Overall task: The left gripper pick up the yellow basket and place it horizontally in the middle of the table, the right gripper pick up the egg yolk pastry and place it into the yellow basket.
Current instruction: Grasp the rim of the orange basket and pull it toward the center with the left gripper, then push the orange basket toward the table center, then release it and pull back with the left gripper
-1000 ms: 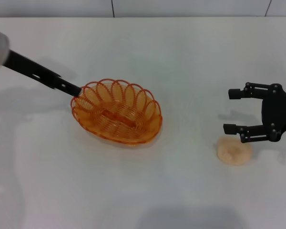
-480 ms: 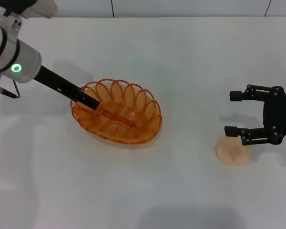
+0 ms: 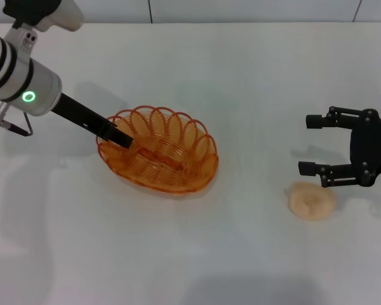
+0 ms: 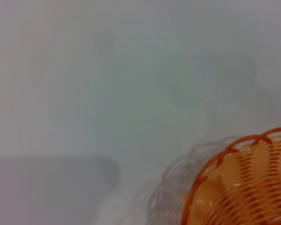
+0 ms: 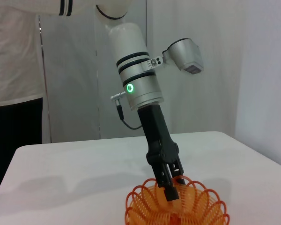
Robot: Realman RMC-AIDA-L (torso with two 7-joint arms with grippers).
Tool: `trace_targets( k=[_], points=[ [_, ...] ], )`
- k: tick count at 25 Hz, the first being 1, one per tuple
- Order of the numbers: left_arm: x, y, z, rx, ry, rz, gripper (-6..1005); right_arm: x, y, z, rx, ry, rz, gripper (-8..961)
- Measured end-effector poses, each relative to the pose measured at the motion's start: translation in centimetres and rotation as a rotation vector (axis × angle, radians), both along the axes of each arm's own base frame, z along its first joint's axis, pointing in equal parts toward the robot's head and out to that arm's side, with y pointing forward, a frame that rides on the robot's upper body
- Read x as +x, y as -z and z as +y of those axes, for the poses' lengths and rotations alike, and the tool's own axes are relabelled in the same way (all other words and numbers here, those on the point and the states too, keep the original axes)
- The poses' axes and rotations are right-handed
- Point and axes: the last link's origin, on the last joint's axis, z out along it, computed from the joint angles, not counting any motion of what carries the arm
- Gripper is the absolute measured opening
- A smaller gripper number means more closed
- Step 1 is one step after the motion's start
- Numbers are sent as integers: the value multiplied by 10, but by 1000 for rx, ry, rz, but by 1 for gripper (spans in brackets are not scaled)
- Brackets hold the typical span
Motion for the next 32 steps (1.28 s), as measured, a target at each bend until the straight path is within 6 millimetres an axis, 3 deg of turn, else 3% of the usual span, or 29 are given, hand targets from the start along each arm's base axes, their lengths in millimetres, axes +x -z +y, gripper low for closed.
trace_targets(
  k=[9,11,16,21,32],
  points=[
    [-3,1,-1,5,1,-2,439,-2,-2,1,15,0,18,814],
    [-3,1,-1,6,0,-7,234,-3,-3,2,26,-1,32,813],
    [-1,3,-3,13,-9,-48,76,-4,-6,2,45,-1,59,811],
    [6,4,-3,31,-49,-121,74,-3,-8,0,48,-1,61,810],
    [27,17,-2,93,-317,-320,68,-2,-12,-1,62,-23,50,806]
  ],
)
